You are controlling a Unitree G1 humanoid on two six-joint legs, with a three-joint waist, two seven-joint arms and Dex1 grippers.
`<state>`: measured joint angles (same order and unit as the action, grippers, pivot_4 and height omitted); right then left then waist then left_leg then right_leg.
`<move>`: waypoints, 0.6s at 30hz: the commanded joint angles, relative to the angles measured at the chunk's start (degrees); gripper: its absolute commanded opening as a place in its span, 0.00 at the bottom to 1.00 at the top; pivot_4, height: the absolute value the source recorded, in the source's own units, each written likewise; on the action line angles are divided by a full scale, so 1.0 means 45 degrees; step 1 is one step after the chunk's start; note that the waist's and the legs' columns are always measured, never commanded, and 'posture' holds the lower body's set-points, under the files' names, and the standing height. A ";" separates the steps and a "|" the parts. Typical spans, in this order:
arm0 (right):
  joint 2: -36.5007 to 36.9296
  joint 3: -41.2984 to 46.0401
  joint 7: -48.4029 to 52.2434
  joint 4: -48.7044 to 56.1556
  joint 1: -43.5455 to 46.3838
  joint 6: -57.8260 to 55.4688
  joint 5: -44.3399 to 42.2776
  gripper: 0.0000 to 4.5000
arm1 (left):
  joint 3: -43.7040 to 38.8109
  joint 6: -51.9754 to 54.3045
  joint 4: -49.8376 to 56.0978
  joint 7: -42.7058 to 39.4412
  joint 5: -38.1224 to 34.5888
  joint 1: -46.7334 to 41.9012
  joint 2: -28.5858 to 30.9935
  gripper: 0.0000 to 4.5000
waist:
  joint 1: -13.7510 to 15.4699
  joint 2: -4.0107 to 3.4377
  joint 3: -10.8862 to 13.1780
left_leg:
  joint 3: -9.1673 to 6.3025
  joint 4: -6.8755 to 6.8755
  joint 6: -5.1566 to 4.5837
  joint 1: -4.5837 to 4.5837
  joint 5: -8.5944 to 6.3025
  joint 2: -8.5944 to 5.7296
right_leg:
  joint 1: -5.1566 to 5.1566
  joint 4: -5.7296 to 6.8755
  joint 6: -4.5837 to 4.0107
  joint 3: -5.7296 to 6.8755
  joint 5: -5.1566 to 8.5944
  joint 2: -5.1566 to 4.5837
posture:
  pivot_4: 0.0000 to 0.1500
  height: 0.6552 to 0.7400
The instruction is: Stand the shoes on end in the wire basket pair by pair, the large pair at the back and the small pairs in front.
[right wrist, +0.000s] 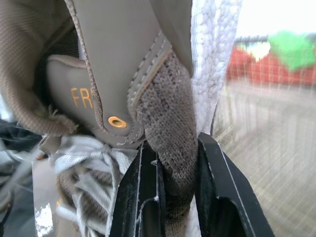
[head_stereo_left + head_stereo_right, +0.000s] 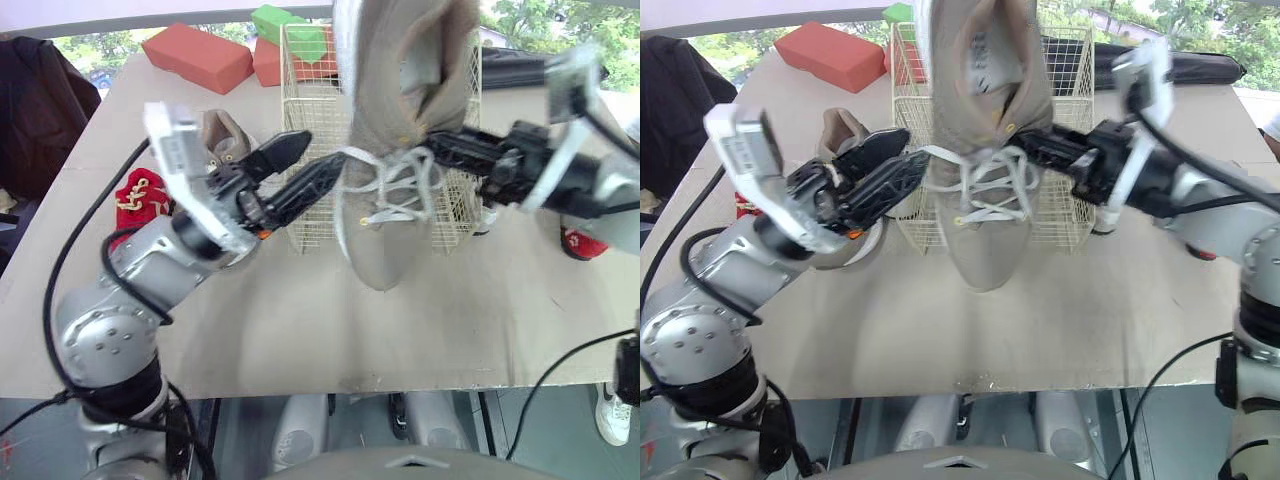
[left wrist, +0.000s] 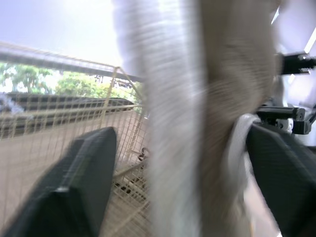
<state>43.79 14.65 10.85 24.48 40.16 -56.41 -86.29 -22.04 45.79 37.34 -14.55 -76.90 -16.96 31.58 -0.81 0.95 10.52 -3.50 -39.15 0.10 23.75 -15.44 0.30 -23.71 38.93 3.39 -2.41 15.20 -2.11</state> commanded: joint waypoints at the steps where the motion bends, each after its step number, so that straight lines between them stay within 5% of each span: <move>1: 0.0050 0.0731 0.1021 -0.0761 0.1287 0.1429 0.0951 0.01 | -0.0200 -0.0336 0.0790 0.0227 -0.0755 0.0417 0.0524 0.92 | -0.0020 -0.0001 0.0000 | 0.0016 -0.0001 -0.0001 -0.0011 0.0000 -0.0004 | 0.0006 0.0004 0.0000 -0.0005 0.0000 0.0002 | 1.00 1.00; 10: -0.1326 -0.2710 0.2802 -0.6886 0.5907 0.7869 1.0820 0.01 | 0.0757 -0.1524 0.2378 -0.0716 0.0873 0.1769 0.0690 0.92 | -0.0102 -0.0020 -0.0004 | 0.0071 0.0007 0.0036 -0.0027 0.0021 -0.0016 | -0.0004 0.0007 -0.0008 -0.0046 -0.0009 0.0022 | 1.00 1.00; 18: -0.2276 -0.3027 0.5154 -1.1923 0.7834 1.2163 1.4208 0.01 | 0.0954 -0.2431 0.2772 -0.0775 0.1898 0.2579 0.0700 0.92 | -0.0018 -0.0020 -0.0004 | 0.0086 0.0046 0.0059 0.0001 0.0033 -0.0003 | -0.0037 -0.0026 -0.0008 -0.0043 -0.0009 0.0010 | 1.00 1.00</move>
<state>32.33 -0.25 31.87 -28.34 72.82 -6.46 -24.65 -17.40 36.62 47.08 -17.79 -69.03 -5.59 34.46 -0.90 0.86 10.50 -3.11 -38.92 0.37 23.76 -15.29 0.30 -23.89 38.79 3.35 -2.60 15.16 -2.11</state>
